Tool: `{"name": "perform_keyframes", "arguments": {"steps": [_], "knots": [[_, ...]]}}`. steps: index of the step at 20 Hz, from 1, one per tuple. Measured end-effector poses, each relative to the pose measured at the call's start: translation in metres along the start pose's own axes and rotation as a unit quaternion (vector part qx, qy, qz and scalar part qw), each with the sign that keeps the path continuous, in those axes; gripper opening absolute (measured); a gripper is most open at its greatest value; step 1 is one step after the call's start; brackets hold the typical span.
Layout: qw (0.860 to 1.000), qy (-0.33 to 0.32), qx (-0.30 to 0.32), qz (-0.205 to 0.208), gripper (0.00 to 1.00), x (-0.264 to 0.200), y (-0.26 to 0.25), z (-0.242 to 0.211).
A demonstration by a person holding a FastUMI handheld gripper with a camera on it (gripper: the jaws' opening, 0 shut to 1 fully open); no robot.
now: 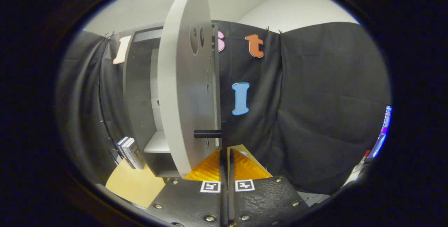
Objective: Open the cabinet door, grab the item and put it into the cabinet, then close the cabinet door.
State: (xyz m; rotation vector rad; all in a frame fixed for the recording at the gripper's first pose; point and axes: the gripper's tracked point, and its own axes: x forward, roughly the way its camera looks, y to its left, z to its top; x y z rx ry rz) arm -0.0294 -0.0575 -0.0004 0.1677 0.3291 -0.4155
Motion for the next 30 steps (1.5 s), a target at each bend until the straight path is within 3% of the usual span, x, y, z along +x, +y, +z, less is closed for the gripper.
{"name": "perform_keyframes", "arguments": {"steps": [8, 16, 21, 30], "knots": [[1.000, 0.009, -0.015, 0.015, 0.01, -0.004, -0.021, -0.004], [0.997, -0.008, 0.004, -0.083, 0.01, -0.030, -0.080, 0.001], [0.997, -0.009, 0.004, -0.071, 0.01, -0.037, -0.064, -0.002], [0.999, -0.004, -0.039, 0.013, 0.01, -0.015, 0.019, -0.010]]}}
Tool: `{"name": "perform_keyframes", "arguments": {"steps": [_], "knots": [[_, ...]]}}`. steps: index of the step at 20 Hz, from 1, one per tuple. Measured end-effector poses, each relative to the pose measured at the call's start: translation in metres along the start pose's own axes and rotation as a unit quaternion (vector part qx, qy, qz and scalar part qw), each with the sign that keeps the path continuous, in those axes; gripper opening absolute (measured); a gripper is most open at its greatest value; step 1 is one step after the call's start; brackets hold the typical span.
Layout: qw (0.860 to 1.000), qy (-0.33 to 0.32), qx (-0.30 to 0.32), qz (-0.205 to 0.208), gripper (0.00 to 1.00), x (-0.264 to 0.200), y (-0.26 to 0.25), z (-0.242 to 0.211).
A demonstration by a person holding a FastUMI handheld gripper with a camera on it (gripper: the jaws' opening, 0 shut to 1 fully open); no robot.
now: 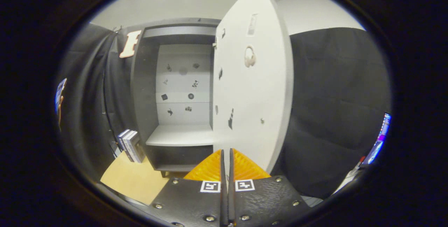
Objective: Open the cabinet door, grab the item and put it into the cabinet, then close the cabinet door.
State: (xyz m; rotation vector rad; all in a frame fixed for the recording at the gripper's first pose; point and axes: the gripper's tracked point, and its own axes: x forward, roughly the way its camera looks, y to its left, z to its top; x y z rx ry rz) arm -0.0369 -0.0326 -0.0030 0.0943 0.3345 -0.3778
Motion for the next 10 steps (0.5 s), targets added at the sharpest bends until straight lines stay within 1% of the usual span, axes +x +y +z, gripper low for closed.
{"name": "perform_keyframes", "arguments": {"steps": [6, 8, 10], "knots": [[0.999, 0.009, -0.007, 0.050, 0.01, 0.021, 0.048, -0.010], [0.998, 0.023, -0.009, 0.060, 0.01, 0.029, 0.059, -0.024], [0.996, 0.048, -0.010, 0.069, 0.01, 0.038, 0.072, -0.048]]}}
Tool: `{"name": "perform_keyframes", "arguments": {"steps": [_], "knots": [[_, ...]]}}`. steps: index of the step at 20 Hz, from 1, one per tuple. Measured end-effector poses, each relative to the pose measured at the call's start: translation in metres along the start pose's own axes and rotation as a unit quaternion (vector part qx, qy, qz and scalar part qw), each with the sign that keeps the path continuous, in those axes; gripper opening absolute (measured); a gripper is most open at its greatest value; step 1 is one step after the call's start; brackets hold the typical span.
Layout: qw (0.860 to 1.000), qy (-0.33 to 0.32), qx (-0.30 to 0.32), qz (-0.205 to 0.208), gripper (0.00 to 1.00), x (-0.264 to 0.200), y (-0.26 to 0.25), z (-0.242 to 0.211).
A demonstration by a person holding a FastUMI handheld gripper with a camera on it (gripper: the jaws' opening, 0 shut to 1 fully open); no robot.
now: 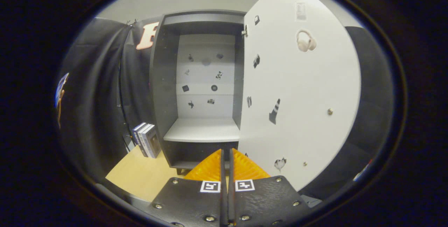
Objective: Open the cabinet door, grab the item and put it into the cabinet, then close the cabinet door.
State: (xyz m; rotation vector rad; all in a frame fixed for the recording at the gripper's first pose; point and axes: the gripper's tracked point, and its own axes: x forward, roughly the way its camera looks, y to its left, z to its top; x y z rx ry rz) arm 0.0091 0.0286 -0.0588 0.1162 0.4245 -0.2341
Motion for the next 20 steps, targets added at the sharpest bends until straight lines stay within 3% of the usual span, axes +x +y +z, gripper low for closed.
{"name": "perform_keyframes", "arguments": {"steps": [6, 8, 11, 13, 20], "knots": [[0.996, 0.089, -0.005, 0.029, 0.01, 0.027, 0.029, -0.086], [0.989, 0.142, 0.002, 0.051, 0.18, 0.031, 0.047, -0.122], [0.981, 0.183, -0.018, 0.058, 0.68, 0.039, 0.056, -0.159], [0.977, 0.203, -0.026, 0.066, 0.80, 0.042, 0.063, -0.181], [0.957, 0.277, -0.034, 0.076, 0.81, 0.049, 0.065, -0.261]]}}
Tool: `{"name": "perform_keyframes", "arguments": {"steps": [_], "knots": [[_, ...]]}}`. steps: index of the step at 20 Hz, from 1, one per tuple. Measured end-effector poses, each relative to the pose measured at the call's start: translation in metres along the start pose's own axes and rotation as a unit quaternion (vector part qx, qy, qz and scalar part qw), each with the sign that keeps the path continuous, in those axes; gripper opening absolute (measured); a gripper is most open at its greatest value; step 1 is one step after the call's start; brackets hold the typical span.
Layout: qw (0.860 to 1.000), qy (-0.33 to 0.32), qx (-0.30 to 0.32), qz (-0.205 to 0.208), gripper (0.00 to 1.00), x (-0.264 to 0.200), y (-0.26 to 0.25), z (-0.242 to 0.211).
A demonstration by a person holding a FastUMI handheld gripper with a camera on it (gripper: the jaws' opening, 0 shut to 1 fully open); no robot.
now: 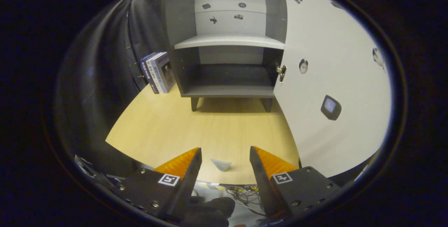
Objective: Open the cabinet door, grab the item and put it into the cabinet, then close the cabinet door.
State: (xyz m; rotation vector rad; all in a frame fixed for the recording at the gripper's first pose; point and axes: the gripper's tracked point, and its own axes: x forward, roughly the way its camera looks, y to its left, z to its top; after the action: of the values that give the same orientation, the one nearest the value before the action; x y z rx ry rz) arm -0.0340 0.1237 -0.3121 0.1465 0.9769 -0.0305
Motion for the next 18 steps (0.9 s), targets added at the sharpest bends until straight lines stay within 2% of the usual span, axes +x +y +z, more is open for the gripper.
{"name": "perform_keyframes", "arguments": {"steps": [1, 3, 4, 8, 11, 15, 18], "knots": [[1.000, 0.014, -0.004, 0.004, 0.82, 0.004, 0.002, -0.011], [0.999, 0.030, -0.011, 0.012, 0.95, 0.016, 0.008, -0.027], [0.999, 0.036, -0.017, 0.013, 0.97, 0.021, 0.009, -0.034], [0.998, 0.050, -0.031, 0.012, 1.00, 0.049, 0.010, -0.052], [0.998, 0.063, -0.021, -0.002, 0.99, 0.079, 0.005, -0.067], [0.997, 0.074, 0.001, 0.002, 1.00, 0.111, 0.011, -0.082], [0.997, 0.077, -0.006, 0.000, 0.99, 0.129, 0.014, -0.086]]}}
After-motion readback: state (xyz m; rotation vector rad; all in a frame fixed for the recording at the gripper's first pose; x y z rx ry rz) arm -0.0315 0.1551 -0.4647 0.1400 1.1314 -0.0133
